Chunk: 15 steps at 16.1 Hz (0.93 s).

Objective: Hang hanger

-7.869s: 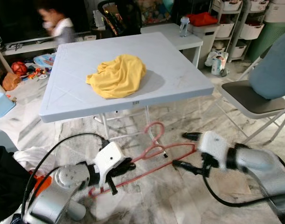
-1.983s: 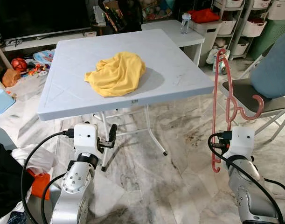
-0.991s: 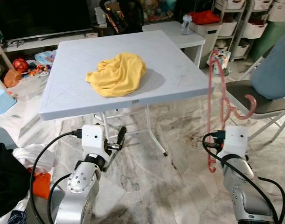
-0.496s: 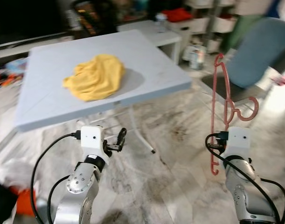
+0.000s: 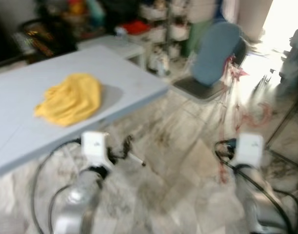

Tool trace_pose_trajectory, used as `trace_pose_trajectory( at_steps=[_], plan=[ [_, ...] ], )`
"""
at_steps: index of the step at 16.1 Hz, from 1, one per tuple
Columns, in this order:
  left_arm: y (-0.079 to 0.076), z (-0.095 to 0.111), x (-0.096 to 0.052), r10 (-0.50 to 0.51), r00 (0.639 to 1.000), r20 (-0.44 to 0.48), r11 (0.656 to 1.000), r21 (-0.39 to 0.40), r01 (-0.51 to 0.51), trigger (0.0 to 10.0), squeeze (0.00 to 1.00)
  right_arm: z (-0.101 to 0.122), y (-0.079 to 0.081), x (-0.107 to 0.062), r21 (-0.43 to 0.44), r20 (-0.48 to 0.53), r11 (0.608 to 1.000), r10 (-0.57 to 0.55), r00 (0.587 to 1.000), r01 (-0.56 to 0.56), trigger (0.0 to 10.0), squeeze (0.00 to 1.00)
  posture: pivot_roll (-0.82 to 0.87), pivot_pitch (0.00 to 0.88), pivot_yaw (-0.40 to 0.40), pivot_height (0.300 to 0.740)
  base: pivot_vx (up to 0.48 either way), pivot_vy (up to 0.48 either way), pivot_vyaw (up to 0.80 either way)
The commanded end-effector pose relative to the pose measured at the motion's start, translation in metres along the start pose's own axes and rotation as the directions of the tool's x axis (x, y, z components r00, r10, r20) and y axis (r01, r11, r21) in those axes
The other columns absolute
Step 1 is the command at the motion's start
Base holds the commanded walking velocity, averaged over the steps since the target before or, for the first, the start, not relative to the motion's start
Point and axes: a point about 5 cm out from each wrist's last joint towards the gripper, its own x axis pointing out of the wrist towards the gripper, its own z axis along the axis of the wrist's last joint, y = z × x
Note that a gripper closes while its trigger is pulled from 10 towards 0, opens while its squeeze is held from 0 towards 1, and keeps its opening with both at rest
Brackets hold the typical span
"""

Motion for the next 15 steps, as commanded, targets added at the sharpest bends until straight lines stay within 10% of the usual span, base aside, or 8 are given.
trace_pose_trajectory(
  at_steps=[1, 15],
  plan=[
    [0.005, 0.002, -0.001, 0.002, 1.000, -0.003, 1.000, 0.014, -0.002, 10.0, 0.00, 0.009, 0.006, 0.000, 0.005, 0.038, 1.000, 0.012, 0.999, -0.013, 10.0, 0.00, -0.09, 0.000, 0.050, 0.740, 0.285, 0.300, -0.80],
    [0.006, -0.009, 0.003, 0.026, 0.998, -0.048, 0.999, 0.033, -0.025, 10.0, 0.00, 0.007, 0.008, 0.003, 0.030, 0.051, 0.999, -0.020, 0.999, 0.019, 10.0, 0.00, -0.08, 0.000, 0.049, 0.740, 0.207, 0.101, -0.67]
  ],
)
